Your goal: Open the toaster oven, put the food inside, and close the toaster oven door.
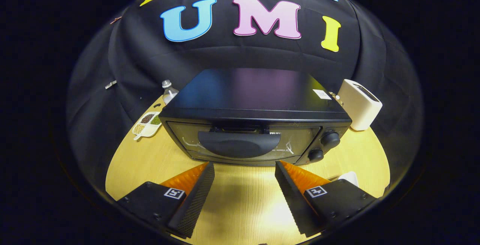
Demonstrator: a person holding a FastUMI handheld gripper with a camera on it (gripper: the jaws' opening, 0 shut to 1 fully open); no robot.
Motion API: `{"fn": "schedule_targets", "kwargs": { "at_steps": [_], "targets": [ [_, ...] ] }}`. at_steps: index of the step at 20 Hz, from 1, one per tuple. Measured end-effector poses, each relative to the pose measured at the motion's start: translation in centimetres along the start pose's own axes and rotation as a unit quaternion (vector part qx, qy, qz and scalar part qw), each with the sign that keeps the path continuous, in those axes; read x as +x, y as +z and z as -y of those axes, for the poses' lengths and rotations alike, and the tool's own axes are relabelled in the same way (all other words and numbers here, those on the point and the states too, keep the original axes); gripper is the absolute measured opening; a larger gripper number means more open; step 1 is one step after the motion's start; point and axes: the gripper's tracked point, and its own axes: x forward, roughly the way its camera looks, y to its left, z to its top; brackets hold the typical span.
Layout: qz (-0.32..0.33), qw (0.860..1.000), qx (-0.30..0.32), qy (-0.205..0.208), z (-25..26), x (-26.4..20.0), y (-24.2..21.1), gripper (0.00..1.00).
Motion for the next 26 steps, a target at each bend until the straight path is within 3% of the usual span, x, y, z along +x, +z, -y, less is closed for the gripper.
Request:
{"fn": "schedule_targets", "kwargs": {
  "at_steps": [7,16,26],
  "targets": [
    [0.02,1.0,0.019,0.011,0.7,-1.9,1.7,1.0],
    [0.123,0.992,0.02,-0.008,6.2,-7.2,9.1,1.0],
    [0.223,0.974,0.022,-0.016,11.5,-15.9,16.8,1.0]
  ]
}}
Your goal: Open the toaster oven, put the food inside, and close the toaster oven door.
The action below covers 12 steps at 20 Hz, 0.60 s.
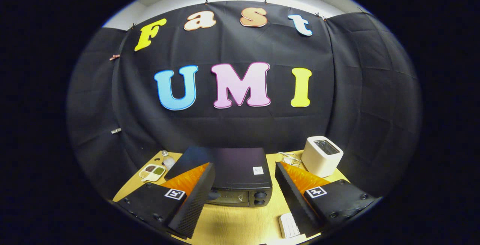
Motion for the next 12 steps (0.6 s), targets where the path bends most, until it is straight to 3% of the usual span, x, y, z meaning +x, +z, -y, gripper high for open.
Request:
{"fn": "schedule_targets", "kwargs": {
  "at_steps": [6,12],
  "targets": [
    [0.043,0.999,-0.002,-0.014,2.8,-2.6,4.0,1.0],
    [0.065,0.997,-0.009,-0.025,4.3,-4.2,4.6,1.0]
  ]
}}
